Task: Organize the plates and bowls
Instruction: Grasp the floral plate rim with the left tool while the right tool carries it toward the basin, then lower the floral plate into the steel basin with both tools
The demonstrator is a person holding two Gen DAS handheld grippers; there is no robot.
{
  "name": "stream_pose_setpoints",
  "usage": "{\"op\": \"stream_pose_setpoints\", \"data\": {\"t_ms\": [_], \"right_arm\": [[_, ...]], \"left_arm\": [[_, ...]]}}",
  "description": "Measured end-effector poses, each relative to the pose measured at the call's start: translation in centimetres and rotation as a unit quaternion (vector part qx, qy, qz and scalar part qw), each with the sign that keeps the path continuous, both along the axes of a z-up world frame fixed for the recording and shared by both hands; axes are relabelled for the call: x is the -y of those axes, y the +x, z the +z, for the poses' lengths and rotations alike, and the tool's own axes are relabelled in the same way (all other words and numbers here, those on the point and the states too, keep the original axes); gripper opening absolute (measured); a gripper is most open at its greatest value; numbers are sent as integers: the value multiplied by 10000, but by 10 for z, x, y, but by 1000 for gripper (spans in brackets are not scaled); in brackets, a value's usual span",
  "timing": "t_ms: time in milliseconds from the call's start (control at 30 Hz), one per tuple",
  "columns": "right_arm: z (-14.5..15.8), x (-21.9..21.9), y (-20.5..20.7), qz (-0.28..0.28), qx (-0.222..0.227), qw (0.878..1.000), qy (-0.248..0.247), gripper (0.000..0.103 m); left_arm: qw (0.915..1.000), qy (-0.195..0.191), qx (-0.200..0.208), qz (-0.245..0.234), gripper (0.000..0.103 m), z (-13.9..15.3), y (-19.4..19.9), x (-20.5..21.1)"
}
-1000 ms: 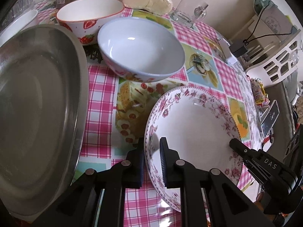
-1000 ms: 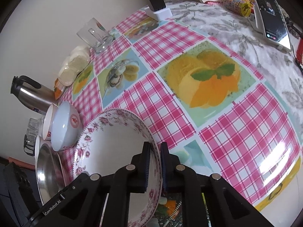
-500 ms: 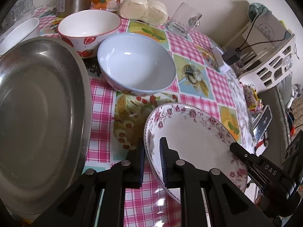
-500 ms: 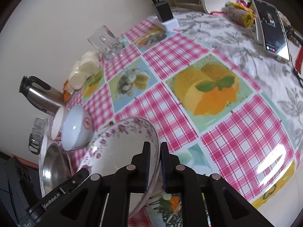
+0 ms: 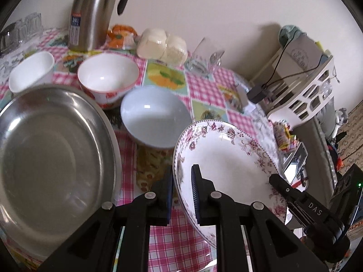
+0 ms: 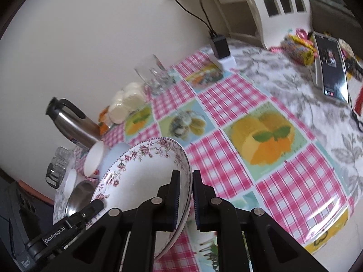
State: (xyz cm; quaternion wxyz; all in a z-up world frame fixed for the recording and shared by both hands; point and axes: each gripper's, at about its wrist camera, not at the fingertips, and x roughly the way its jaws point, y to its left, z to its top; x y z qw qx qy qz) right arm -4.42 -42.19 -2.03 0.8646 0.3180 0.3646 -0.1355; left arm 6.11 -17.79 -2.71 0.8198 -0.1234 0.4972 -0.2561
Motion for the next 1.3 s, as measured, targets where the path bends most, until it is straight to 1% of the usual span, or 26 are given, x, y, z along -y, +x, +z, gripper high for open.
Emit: {"op": "stream_pose_setpoints", "data": {"t_ms": [233,400,500,700,933,1300], "right_arm": [[22,-19,3,185,410,9988,-183,12],[31,-35,10,306,536,9978,-257,12],[32,-45,16,403,539,9974,-256,12],[35,-70,29,573,494,9966,-316,12],[31,-102,48,764,387,9959,-301,12],[30,-159,75,1146,313,9921,-393,12]], "left_arm": [[9995,-150,240,152,15,19,2,-19],[9987,-254,346,268,15,28,4,-38],[9983,-268,368,356,15,31,8,-50],[9975,-339,279,549,15,30,18,-77],[9957,-427,164,810,15,29,29,-113],[9900,-573,71,1286,15,27,43,-176]]}}
